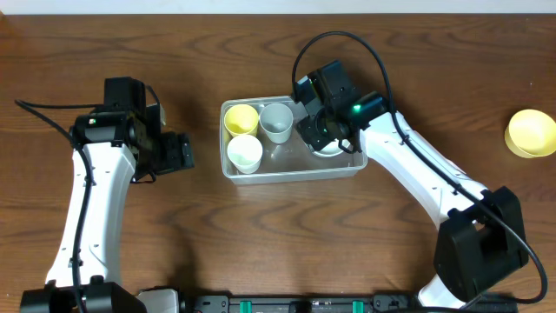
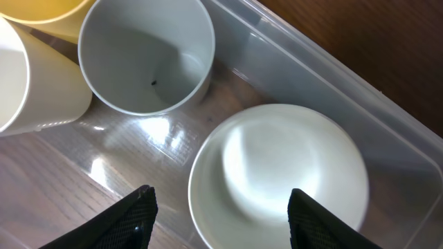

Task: Pack container
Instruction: 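Lower the white bowl into the grey bowl in the box, then move the right gripper to the yellow bowl and grasp it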

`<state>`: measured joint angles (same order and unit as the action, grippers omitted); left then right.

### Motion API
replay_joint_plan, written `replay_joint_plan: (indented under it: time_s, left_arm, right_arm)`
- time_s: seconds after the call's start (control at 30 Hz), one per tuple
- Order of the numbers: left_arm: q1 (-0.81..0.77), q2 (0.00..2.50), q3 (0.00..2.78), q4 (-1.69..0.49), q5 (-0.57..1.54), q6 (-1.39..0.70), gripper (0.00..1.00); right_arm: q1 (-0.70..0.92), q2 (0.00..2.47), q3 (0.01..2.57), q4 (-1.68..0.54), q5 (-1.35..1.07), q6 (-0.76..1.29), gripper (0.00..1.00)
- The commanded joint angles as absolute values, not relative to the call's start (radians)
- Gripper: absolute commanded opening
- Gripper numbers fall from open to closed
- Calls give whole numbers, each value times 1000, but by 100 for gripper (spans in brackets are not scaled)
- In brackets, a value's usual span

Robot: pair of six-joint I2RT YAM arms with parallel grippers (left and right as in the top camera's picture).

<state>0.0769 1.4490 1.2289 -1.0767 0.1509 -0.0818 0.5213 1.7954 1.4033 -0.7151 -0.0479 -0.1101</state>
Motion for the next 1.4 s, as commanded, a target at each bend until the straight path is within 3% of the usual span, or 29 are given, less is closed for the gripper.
replay_joint_plan:
  time_s: [0.0, 0.17, 0.33, 0.6, 0.73, 0.97, 1.37]
  left_arm:
    - [80, 1437, 1228, -1083, 149, -80, 88]
    - [80, 1437, 1228, -1083, 149, -80, 88]
    - [80, 1437, 1228, -1083, 149, -80, 88]
    - [80, 1437, 1228, -1083, 149, -80, 88]
    - [80, 1437, 1228, -1083, 149, -80, 88]
    - [80, 1437, 1228, -1093, 149, -80, 88]
    - [80, 1437, 1228, -1094, 149, -80, 88]
  right_arm:
    - [508, 1800, 1407, -722, -1, -78, 64]
    - [435, 1723, 1410, -733, 90, 63, 69]
    - [220, 1571, 1434, -773, 141, 212, 77]
    - [-264, 1550, 1439, -780, 56, 167, 76]
    - [-403, 1651, 1439, -768, -7, 130, 76]
    - [-499, 1826, 1439, -712, -27, 125, 76]
    - [-527, 2021, 1439, -604, -27, 88, 75]
